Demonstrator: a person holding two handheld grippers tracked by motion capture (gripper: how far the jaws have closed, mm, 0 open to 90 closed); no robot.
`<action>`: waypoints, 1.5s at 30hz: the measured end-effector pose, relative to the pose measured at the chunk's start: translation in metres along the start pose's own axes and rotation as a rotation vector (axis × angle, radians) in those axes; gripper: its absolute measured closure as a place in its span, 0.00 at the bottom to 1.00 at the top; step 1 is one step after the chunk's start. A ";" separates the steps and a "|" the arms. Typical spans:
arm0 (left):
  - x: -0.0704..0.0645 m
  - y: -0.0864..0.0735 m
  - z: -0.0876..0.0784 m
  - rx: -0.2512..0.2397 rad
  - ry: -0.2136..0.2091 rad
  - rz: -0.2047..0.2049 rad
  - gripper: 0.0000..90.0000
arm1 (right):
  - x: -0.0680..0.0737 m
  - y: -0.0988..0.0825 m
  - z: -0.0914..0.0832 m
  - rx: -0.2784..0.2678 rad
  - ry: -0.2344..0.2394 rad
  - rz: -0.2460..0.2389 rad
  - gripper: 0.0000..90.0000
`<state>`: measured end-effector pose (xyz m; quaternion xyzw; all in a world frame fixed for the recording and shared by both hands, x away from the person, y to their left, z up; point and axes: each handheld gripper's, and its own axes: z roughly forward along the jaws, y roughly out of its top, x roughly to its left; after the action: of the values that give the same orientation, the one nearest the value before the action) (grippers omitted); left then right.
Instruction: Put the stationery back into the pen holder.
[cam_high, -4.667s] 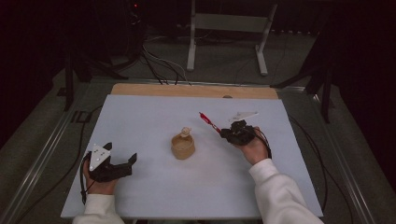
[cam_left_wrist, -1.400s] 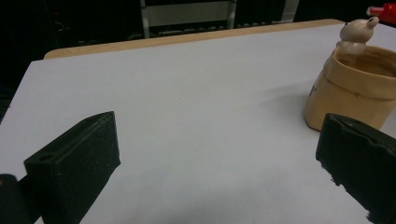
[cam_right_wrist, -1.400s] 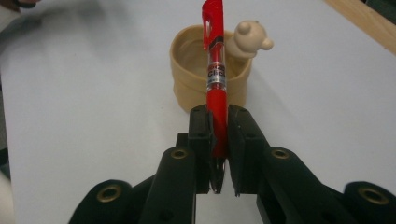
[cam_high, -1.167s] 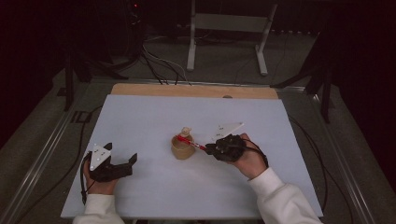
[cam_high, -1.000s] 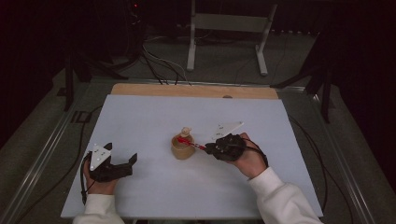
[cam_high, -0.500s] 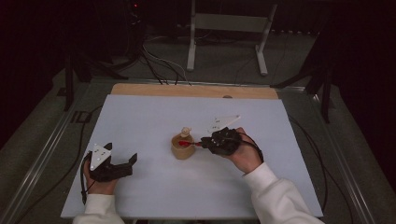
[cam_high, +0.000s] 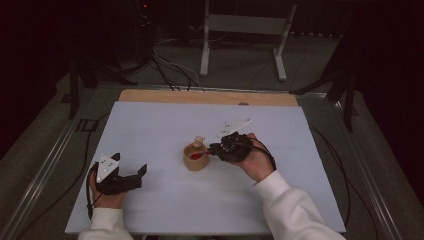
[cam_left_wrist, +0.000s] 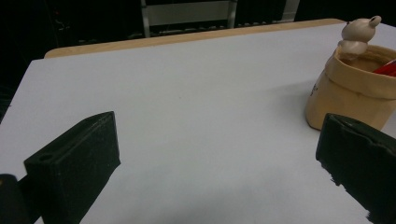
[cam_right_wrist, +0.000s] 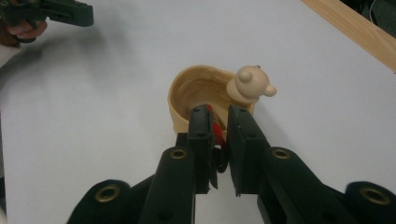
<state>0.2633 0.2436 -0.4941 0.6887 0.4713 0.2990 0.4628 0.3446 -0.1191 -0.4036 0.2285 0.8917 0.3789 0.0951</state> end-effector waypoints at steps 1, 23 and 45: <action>0.000 0.000 0.000 0.001 0.000 0.001 0.00 | 0.000 0.000 0.001 -0.001 0.002 0.004 0.90; 0.001 -0.001 0.000 0.003 0.000 -0.002 0.00 | -0.006 0.003 0.020 0.002 0.042 0.052 0.89; 0.001 -0.001 0.000 0.003 0.000 -0.003 0.00 | -0.011 -0.005 0.003 -0.158 -0.049 0.093 0.16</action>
<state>0.2633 0.2446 -0.4948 0.6887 0.4726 0.2976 0.4624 0.3539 -0.1257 -0.4094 0.2708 0.8448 0.4464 0.1171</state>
